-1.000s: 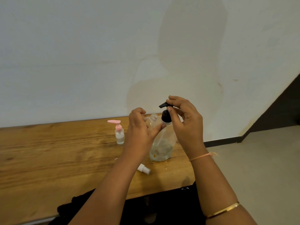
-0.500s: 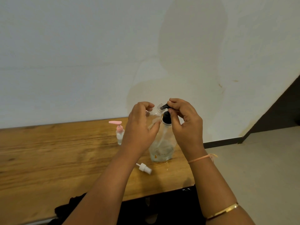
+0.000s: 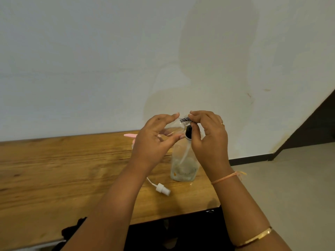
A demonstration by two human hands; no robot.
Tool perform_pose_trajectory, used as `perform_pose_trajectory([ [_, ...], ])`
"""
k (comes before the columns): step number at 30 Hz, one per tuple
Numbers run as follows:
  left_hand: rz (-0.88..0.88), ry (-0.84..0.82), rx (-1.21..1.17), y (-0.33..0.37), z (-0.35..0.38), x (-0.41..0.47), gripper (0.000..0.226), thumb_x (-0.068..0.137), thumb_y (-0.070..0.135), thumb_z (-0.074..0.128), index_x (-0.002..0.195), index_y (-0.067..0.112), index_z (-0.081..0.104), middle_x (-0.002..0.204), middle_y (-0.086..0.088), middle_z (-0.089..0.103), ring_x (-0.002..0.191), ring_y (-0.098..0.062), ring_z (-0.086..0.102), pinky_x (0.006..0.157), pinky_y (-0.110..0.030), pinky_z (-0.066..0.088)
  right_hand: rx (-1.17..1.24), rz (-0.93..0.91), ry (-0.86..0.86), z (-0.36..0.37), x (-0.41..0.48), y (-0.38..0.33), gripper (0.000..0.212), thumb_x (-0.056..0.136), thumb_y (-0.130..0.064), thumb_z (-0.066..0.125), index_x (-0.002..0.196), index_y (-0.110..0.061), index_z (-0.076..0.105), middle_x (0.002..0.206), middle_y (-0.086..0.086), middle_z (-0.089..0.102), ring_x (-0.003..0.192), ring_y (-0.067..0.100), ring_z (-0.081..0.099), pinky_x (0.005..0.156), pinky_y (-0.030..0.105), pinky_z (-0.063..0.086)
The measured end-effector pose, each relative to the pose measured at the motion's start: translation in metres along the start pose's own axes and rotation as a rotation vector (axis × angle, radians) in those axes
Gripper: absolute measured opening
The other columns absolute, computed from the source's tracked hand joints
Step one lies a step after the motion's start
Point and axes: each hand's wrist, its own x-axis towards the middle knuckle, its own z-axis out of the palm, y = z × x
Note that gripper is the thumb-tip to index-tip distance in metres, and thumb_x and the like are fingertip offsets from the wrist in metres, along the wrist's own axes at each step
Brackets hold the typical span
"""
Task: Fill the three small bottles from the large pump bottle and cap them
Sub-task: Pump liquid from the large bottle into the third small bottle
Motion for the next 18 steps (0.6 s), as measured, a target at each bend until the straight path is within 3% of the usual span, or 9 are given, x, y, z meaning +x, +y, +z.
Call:
perform_pose_trajectory([
  [2, -0.007, -0.015, 0.03, -0.0009, -0.0017, 0.0021, 0.048, 0.071, 0.038, 0.075, 0.11, 0.053, 0.052, 0.113, 0.019, 0.056, 0.084, 0.007, 0.058, 0.078, -0.021, 0.054, -0.008, 0.031, 0.019, 0.0037, -0.0047, 0.001, 0.019, 0.081, -0.001, 0.059, 0.095, -0.01, 0.068, 0.101, 0.001, 0.067, 0.097, 0.021, 0.059, 0.081, 0.04, 0.046],
  [4, -0.016, -0.032, 0.06, -0.0026, -0.0033, 0.0039, 0.049, 0.072, 0.034, 0.077, 0.11, 0.053, 0.052, 0.114, 0.018, 0.057, 0.084, 0.006, 0.059, 0.078, -0.023, 0.055, 0.007, 0.039, 0.021, 0.0057, -0.0072, 0.0029, 0.019, 0.081, 0.001, 0.06, 0.095, -0.009, 0.068, 0.101, 0.002, 0.067, 0.097, 0.022, 0.06, 0.081, 0.042, 0.047],
  [8, -0.025, -0.04, 0.062, -0.0029, -0.0031, 0.0024, 0.05, 0.074, 0.033, 0.077, 0.11, 0.056, 0.05, 0.114, 0.019, 0.056, 0.085, 0.004, 0.059, 0.079, -0.027, 0.055, 0.089, 0.057, 0.008, 0.0047, -0.0088, 0.0023, 0.018, 0.082, 0.006, 0.058, 0.095, -0.004, 0.067, 0.1, 0.005, 0.064, 0.095, 0.021, 0.061, 0.083, 0.024, 0.049],
  [11, -0.01, -0.043, 0.049, -0.001, -0.003, 0.0003, 0.052, 0.076, 0.032, 0.077, 0.113, 0.055, 0.05, 0.114, 0.024, 0.051, 0.087, 0.003, 0.059, 0.074, -0.025, 0.056, 0.158, 0.082, 0.013, 0.0012, -0.0082, -0.0019, 0.02, 0.084, 0.008, 0.055, 0.098, -0.003, 0.066, 0.102, 0.001, 0.06, 0.098, 0.009, 0.057, 0.086, 0.008, 0.042],
  [18, 0.021, -0.086, 0.013, 0.0031, -0.009, 0.0, 0.057, 0.08, 0.019, 0.074, 0.115, 0.055, 0.047, 0.116, 0.031, 0.049, 0.095, 0.005, 0.057, 0.075, -0.022, 0.053, 0.176, 0.085, 0.005, -0.0018, -0.0026, -0.0014, 0.023, 0.085, 0.01, 0.053, 0.101, -0.002, 0.065, 0.104, 0.006, 0.062, 0.101, 0.002, 0.053, 0.088, 0.007, 0.041],
])
